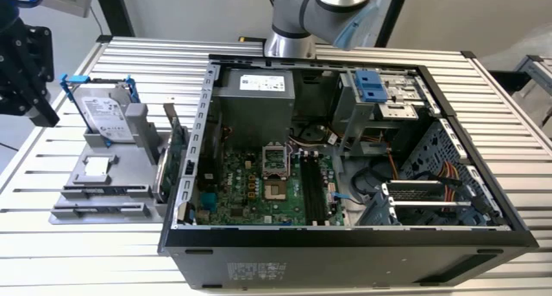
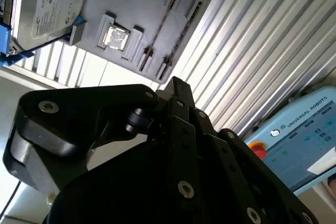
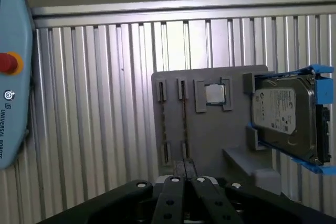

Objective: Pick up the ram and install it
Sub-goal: 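Pick up the ram and move it above insertion slot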

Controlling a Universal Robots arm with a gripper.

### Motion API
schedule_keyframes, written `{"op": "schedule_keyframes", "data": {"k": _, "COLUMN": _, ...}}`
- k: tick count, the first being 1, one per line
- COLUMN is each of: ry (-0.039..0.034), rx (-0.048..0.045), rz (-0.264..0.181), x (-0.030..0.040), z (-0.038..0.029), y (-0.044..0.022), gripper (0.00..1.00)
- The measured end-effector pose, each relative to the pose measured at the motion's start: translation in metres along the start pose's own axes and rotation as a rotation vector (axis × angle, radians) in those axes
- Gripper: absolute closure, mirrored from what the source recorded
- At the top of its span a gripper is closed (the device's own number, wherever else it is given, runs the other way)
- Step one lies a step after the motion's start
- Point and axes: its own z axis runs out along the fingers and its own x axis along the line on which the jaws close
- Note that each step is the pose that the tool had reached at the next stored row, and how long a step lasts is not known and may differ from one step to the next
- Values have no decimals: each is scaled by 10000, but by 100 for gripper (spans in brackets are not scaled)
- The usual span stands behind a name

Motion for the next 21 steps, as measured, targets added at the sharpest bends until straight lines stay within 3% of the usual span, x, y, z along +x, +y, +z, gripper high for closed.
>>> {"op": "schedule_keyframes", "data": {"k": 10, "ry": 27, "rx": -28, "rz": -1413, "x": 0, "z": -1, "y": 0, "gripper": 100}}
{"op": "schedule_keyframes", "data": {"k": 21, "ry": 27, "rx": -29, "rz": -1460, "x": 0, "z": 0, "y": 0, "gripper": 100}}
